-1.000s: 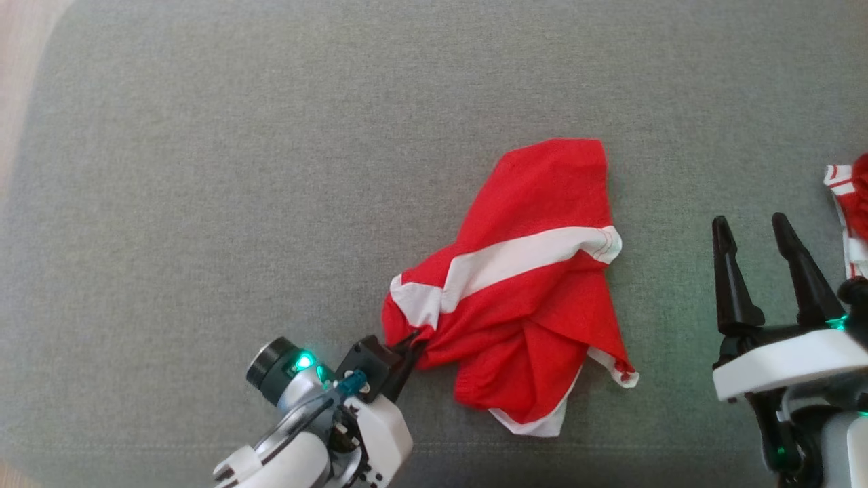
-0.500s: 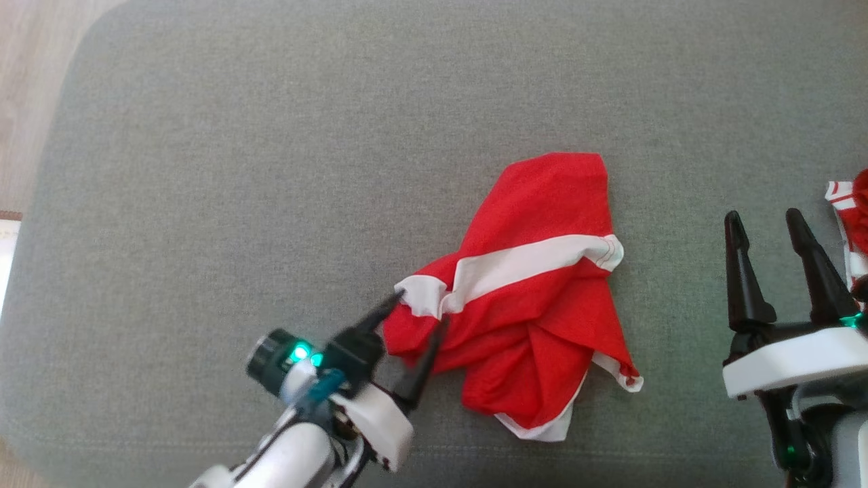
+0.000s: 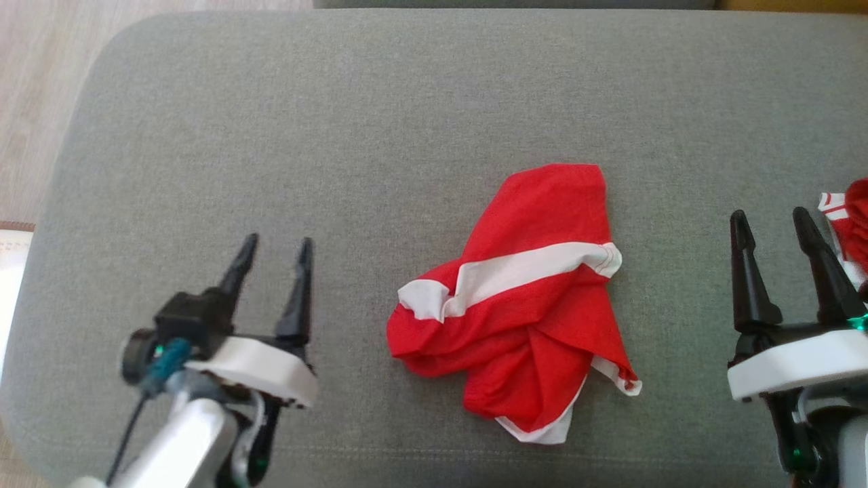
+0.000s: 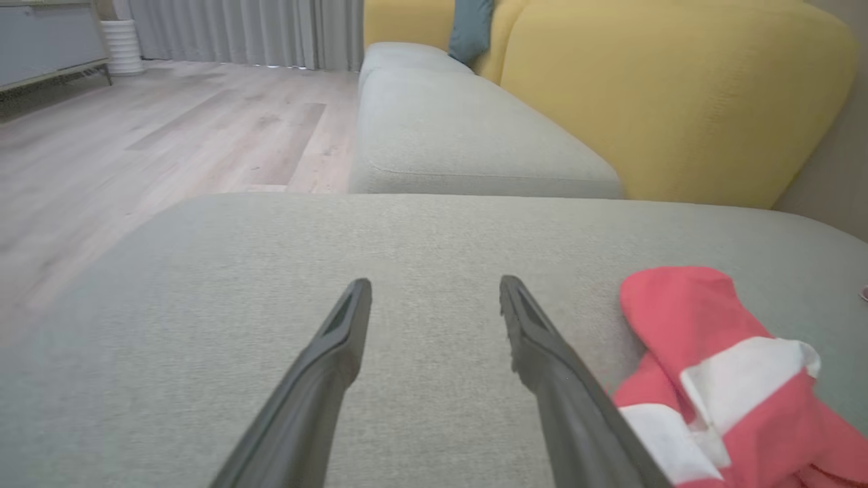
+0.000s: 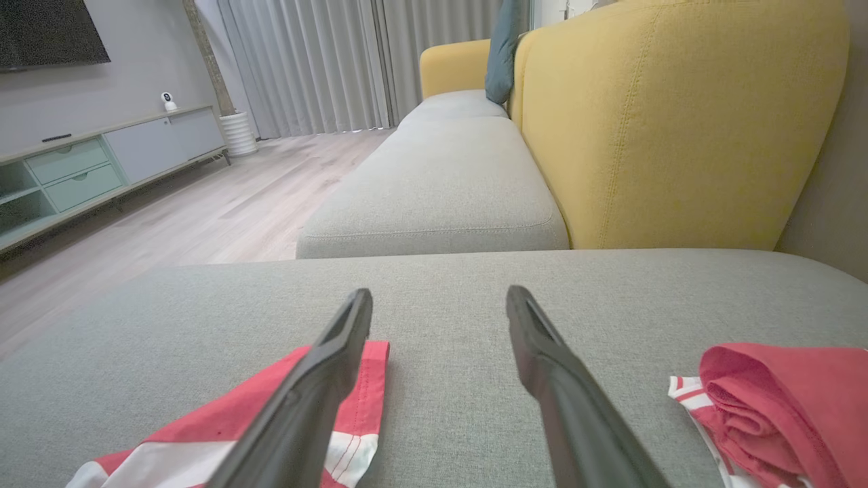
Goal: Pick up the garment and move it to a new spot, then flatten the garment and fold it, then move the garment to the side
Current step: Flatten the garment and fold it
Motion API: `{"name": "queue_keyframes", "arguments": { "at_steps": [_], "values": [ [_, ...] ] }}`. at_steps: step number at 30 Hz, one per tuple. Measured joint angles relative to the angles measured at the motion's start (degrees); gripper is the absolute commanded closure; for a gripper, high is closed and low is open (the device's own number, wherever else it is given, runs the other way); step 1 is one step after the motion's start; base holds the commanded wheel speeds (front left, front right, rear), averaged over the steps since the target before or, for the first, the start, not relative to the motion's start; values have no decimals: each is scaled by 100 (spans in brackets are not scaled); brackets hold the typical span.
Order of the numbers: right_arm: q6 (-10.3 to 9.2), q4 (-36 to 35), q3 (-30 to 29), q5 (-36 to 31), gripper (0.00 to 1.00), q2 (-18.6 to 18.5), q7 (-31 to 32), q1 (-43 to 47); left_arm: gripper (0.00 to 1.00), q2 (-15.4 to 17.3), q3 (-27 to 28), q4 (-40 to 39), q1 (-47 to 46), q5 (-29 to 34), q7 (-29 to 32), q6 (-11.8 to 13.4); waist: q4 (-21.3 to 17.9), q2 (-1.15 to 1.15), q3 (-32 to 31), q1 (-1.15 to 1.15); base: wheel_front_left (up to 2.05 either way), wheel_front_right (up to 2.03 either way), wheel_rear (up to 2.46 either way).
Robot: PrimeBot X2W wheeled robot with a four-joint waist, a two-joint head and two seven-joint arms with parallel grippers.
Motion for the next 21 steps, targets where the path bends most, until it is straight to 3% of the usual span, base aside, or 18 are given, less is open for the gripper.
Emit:
{"name": "queue_keyframes", "arguments": {
  "at_steps": [7,21],
  "values": [
    [0,-49,2,-47,0,0,53,112,0,269,334,-142,121,-23,-5,45,-31,0,-13,0,0,0,0],
    [0,-38,4,-45,0,0,76,106,0,292,363,-218,158,-16,-5,44,-73,0,38,0,0,0,0]
  ]
}}
